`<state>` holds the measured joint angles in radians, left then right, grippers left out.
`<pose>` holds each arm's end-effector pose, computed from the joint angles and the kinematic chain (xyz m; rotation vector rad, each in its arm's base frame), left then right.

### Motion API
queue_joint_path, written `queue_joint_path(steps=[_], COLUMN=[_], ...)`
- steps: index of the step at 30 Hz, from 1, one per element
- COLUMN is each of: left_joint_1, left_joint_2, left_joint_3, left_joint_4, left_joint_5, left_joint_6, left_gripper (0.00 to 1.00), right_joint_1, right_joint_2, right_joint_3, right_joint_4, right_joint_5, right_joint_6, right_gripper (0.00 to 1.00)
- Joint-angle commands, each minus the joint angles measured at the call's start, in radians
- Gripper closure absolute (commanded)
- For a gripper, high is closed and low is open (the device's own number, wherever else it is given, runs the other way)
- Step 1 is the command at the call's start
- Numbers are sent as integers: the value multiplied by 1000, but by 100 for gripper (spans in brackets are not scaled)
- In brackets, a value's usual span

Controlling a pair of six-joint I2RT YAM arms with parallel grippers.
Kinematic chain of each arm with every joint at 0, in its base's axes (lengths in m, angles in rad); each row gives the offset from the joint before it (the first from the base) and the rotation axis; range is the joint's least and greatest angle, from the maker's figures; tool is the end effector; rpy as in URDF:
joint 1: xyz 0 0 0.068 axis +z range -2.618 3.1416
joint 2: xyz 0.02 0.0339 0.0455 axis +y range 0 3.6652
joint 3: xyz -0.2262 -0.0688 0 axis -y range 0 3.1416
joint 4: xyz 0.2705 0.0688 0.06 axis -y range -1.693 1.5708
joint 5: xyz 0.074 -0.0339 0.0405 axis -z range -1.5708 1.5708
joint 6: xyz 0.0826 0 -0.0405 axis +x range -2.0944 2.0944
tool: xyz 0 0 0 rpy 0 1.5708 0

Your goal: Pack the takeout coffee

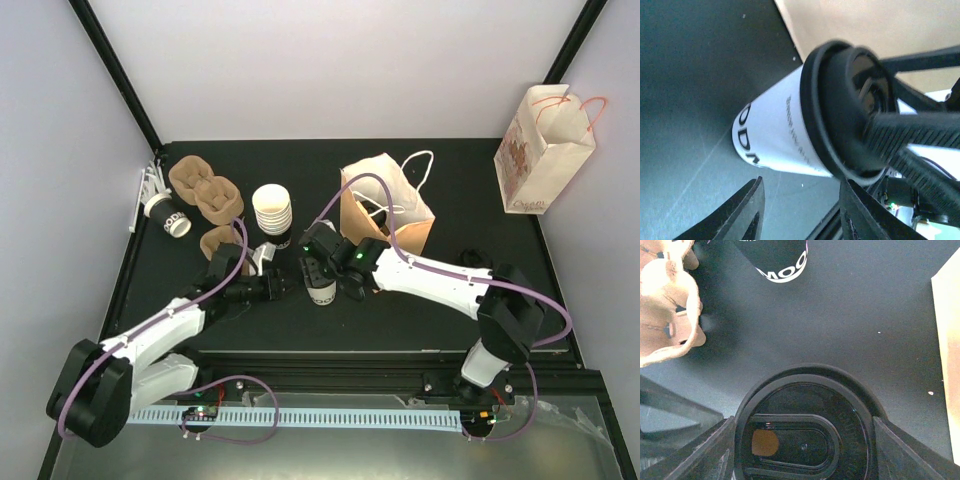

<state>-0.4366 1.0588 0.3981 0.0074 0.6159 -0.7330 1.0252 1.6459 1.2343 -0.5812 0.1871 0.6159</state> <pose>0.2262 -0.1582 0.1061 0.0184 2.4153 -1.2834 0.2174 0.3285 0.1559 -0.4550 2.5471 0.3971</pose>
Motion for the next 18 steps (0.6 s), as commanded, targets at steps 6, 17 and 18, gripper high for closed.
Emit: queue_joint_path(steps=[6, 17, 18], left_joint_1=[-8, -78, -85], left_joint_2=[-66, 34, 43], left_joint_3=[-131, -200, -200], left_joint_4=[148, 517, 531], left_joint_5=[159, 199, 190], left_joint_6=[-183, -340, -349], left_gripper=[47, 36, 34], right_joint_1=[3, 4, 4], right_joint_2=[54, 28, 27], right_joint_3=[-80, -117, -118], right_joint_4=[-91, -84, -85], right_joint_5=[-88, -108, -108], right_joint_6=[58, 45, 45], right_gripper=[40, 40, 40])
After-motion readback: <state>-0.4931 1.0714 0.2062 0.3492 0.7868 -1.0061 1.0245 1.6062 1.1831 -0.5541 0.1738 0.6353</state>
